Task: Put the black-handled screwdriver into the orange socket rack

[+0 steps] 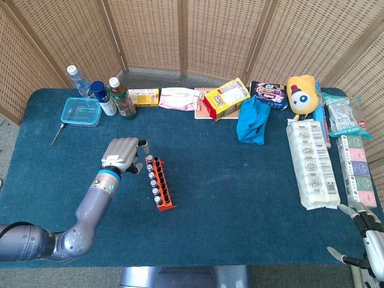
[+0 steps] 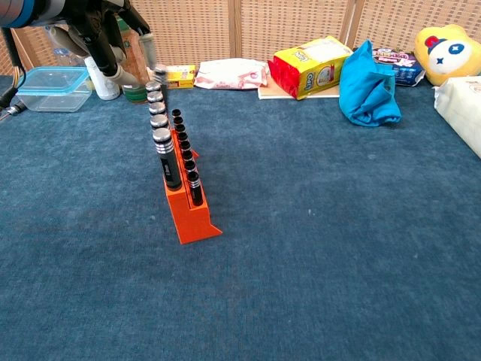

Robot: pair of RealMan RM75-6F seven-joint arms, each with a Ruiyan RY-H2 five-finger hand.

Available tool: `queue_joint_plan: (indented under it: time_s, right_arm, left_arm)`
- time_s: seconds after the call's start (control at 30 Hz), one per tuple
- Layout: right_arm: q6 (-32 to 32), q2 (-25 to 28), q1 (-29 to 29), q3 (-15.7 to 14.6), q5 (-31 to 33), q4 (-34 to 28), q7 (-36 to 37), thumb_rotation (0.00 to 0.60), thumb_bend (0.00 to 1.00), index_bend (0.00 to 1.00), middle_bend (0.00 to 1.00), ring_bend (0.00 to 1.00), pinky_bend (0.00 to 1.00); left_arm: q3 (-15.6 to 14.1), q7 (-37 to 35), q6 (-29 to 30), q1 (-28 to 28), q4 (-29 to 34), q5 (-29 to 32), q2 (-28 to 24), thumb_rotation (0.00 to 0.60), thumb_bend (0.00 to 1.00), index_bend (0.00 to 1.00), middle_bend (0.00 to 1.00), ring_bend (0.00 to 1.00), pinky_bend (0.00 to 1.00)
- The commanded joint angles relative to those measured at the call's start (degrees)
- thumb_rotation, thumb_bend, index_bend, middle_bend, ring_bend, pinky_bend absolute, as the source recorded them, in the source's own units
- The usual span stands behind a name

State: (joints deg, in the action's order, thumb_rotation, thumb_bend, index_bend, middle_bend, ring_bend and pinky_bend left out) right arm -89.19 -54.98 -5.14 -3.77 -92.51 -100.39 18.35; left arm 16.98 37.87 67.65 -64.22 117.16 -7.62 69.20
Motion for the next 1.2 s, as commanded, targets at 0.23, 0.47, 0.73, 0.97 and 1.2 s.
queue_joint_plan:
  time_s: [0.23, 0.47, 0.73, 0.97, 1.2]
  right_arm:
    - [0.02, 0.02, 0.01, 0.03, 0.09, 0.01, 0.11, 0.6, 0.0, 0.16, 0.06, 0.0, 0.0]
    - [0.05, 0.02, 0.02, -0.01, 0.04, -0.06, 0.05, 0.6, 0.0, 0.16, 0.06, 0.0, 0.0]
    - [0.02, 0.03, 0.02, -0.11, -0.21, -0.18, -0.16, 0.6, 0.0, 0.17, 0.06, 0.0, 0.0]
    - [-0.41, 0.11, -0.17, -0.09, -0.28, -0.23, -0.11, 0.6, 0.0, 0.17, 0.06, 0.0, 0.0]
    - [-0.59, 0.2, -0.22, 0.07, -0.04, -0.01, 0.37, 0.6, 0.0, 0.16, 0.06, 0.0, 0.0]
  left_arm:
    - [-0.03, 0.01, -0.1, -0.09, 0.5, 0.16, -0.57, 0.6, 0.35, 0.4, 1.0, 1.0, 1.0]
    - [0.42, -1.02, -0.34, 0.29, 1.63, -1.04, -1.76, 0.6, 0.35, 0.4, 1.0, 1.0, 1.0]
    - [-1.7, -1.01, -0.23, 1.64, 4.32, -9.63, -3.19, 0.6, 0.35, 0.4, 1.0, 1.0, 1.0]
    - [-3.39, -0.07, -1.13, 0.89, 1.71, -10.43, -0.34, 0.6, 0.34, 0.4, 1.0, 1.0, 1.0]
    - [-3.43, 0.51, 0.29, 0.34, 1.3, -10.38, 1.05, 0.6, 0.34, 0.4, 1.0, 1.0, 1.0]
